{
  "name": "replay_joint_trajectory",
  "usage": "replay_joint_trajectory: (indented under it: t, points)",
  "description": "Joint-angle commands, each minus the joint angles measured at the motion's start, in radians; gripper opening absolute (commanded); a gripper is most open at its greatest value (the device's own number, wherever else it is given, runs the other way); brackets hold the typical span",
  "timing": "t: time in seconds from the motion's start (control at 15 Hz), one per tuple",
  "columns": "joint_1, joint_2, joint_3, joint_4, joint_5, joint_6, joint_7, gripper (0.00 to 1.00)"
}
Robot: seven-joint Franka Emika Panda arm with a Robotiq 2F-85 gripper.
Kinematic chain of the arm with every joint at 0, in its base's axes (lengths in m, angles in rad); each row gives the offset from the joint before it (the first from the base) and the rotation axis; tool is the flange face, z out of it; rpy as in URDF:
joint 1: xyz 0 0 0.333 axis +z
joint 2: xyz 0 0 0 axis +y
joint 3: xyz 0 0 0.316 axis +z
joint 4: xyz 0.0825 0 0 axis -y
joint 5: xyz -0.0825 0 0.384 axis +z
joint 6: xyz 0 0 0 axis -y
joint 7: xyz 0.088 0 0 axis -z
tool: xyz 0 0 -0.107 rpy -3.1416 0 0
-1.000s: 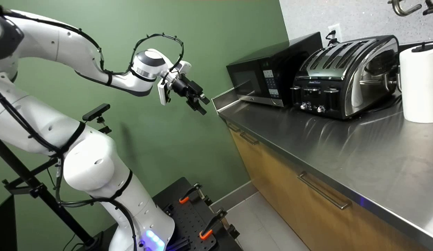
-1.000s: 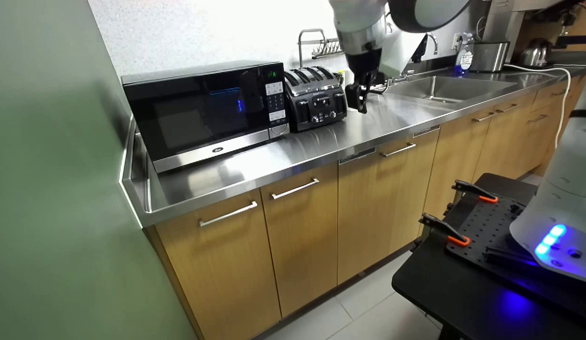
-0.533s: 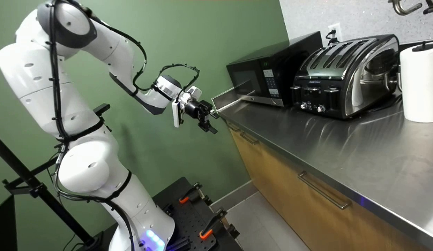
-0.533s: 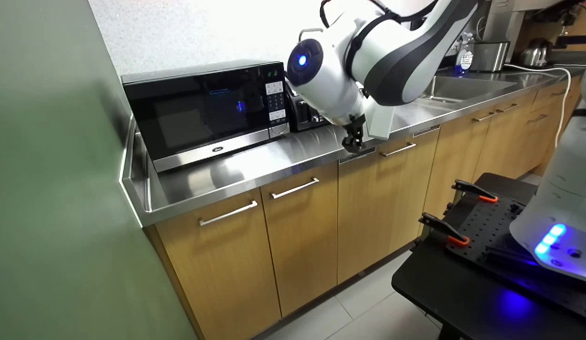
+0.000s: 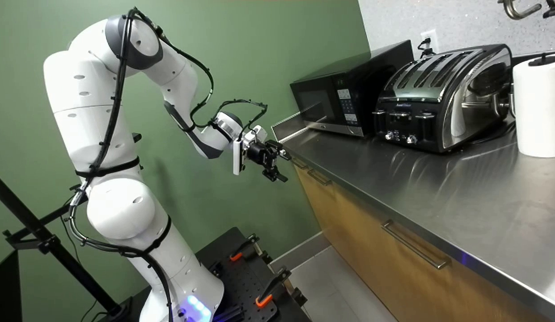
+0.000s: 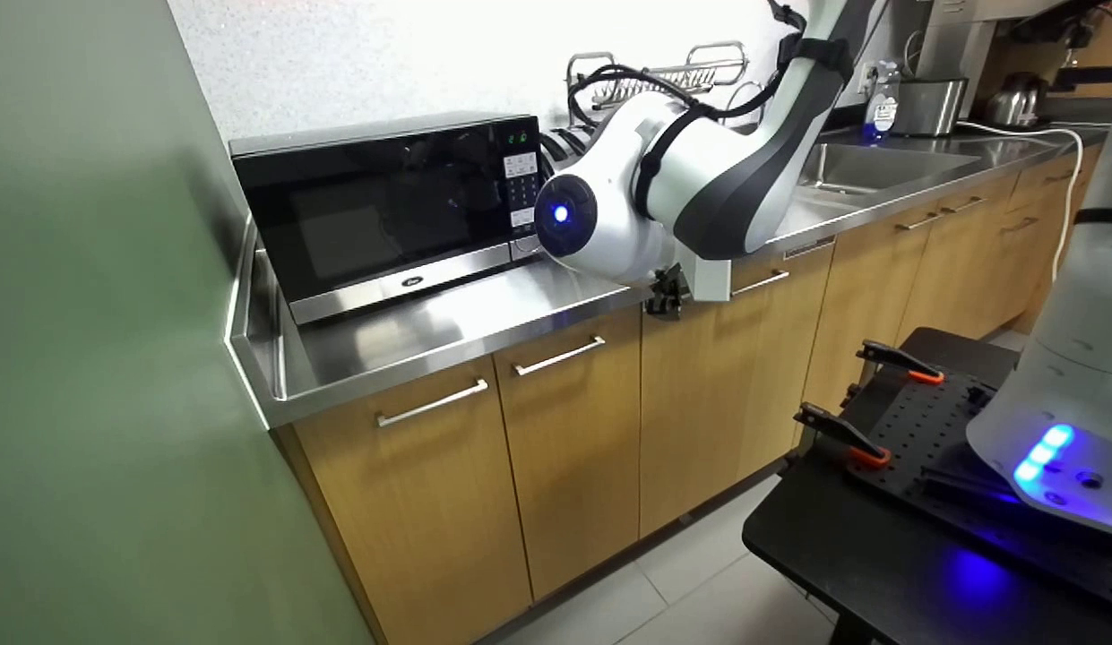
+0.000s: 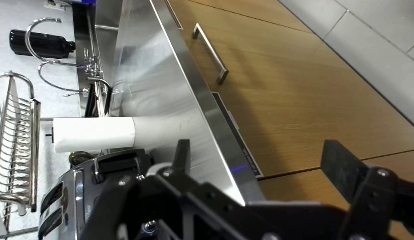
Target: Open the second cabinet door from the left
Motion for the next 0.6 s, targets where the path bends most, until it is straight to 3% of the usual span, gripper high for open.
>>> replay_joint_trajectory:
  t: [0.0, 0.13, 0.53]
  points:
    - [0.085, 0.014, -0.080, 0.019, -0.013, -0.011, -0.009, 1.00]
    - [0.148, 0.111, -0.112, 0.082, -0.098, -0.066, -0.012, 1.00]
    - [0.311, 0.406, -0.193, 0.257, -0.468, -0.084, 0.058, 1.00]
